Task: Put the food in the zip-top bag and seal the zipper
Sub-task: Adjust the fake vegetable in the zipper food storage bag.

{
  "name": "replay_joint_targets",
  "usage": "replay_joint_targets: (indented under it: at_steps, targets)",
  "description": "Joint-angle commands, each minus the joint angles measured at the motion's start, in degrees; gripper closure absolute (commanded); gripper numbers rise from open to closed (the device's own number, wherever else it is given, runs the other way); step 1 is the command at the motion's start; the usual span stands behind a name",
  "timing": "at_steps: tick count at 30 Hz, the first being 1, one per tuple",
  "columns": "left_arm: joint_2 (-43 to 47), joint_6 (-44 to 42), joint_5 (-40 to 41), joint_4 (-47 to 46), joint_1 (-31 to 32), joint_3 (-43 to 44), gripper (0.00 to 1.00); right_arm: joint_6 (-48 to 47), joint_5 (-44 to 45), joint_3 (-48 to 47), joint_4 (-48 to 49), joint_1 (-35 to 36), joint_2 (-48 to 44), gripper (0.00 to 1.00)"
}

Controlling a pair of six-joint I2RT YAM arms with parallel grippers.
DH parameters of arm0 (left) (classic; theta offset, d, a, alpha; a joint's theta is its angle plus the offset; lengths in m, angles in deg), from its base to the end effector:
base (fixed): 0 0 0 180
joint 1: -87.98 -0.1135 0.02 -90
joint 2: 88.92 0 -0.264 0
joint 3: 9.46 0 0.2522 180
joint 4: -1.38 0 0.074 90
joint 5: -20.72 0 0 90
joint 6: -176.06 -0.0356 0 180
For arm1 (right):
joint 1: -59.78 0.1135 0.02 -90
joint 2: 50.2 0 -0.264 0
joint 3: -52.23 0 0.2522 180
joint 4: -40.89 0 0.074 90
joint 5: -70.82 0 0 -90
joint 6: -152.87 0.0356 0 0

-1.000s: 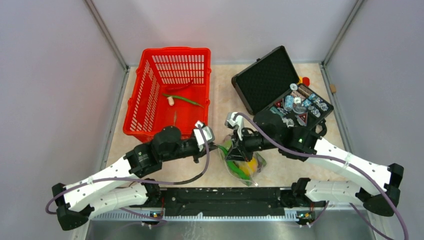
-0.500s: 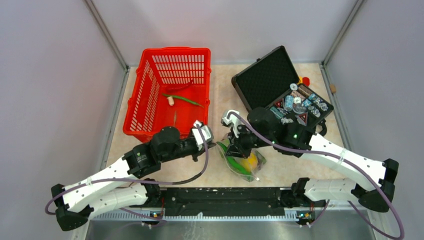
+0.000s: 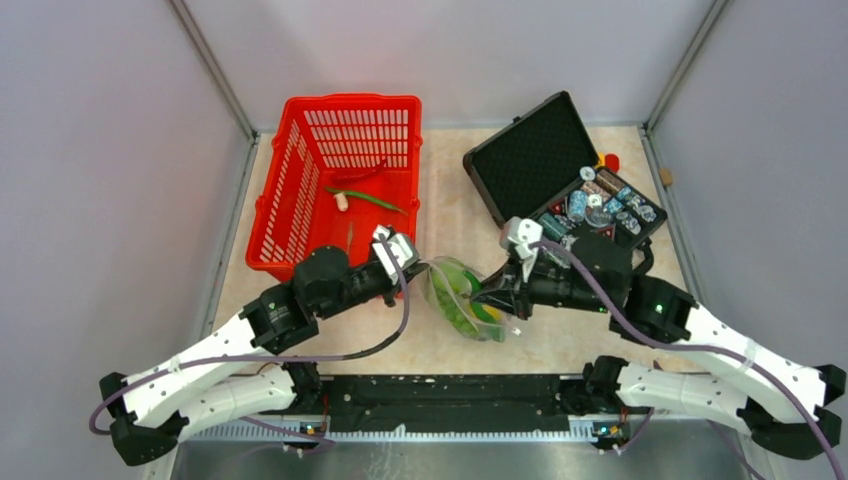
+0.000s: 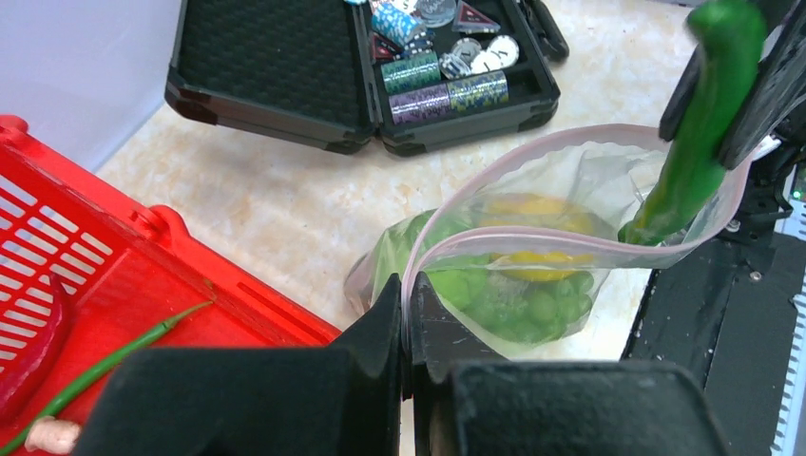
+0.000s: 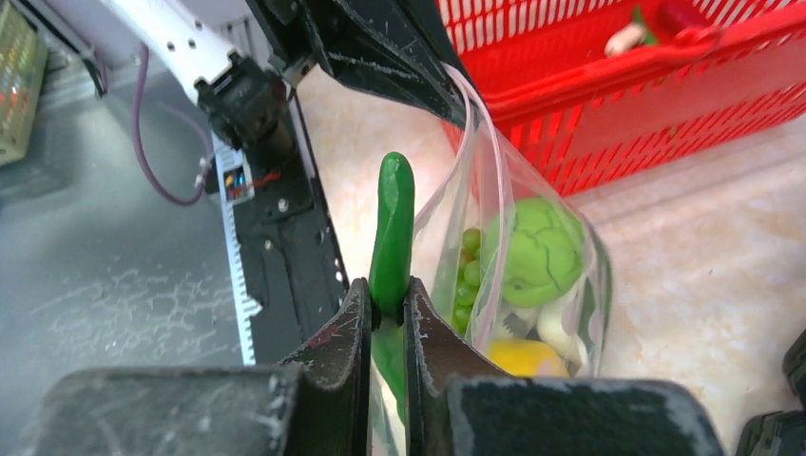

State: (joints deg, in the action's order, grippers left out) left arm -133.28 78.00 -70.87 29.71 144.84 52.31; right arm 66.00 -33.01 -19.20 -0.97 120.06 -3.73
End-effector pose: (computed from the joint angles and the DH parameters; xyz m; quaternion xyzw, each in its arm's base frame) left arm 0.0973 -0.1508 0.3528 0.4213 0.6459 -0.2727 0.5753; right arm 0.0772 0.1525 0.3798 -0.4444 0.6661 0.3930 0.4521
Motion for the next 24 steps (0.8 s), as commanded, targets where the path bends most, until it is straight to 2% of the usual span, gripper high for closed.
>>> replay_joint_targets:
  at_steps: [1,5,13,18,21,24]
  targets:
    - [1.26,-0.29,-0.19,-9.44,-0.53,4.17,1.0,1.39,4.72,3.84,10.22,0.78,-3.59,1.0]
    - [0.18,-0.46,-1.04,-9.32,-0.52,4.94,1.0,1.74,8.2,6.23,17.07,0.74,-5.74,1.0]
    - [0.05,-0.38,-0.45,-8.94,-0.53,5.08,1.0,1.91,11.54,4.85,21.35,0.77,-8.59,1.0]
    - [0.22,-0.15,-0.05,-9.75,-0.52,4.87,1.0,0.64,9.04,5.65,19.78,0.69,-6.9,1.0]
    - [0.12,-0.04,-0.23,-9.83,-0.52,4.98,1.0,1.27,8.99,10.25,24.68,0.75,-8.72,1.0]
    - [0.5,0.38,0.11,-10.26,-0.59,4.75,1.0,-0.97,11.28,10.9,20.11,0.7,-8.34,1.0]
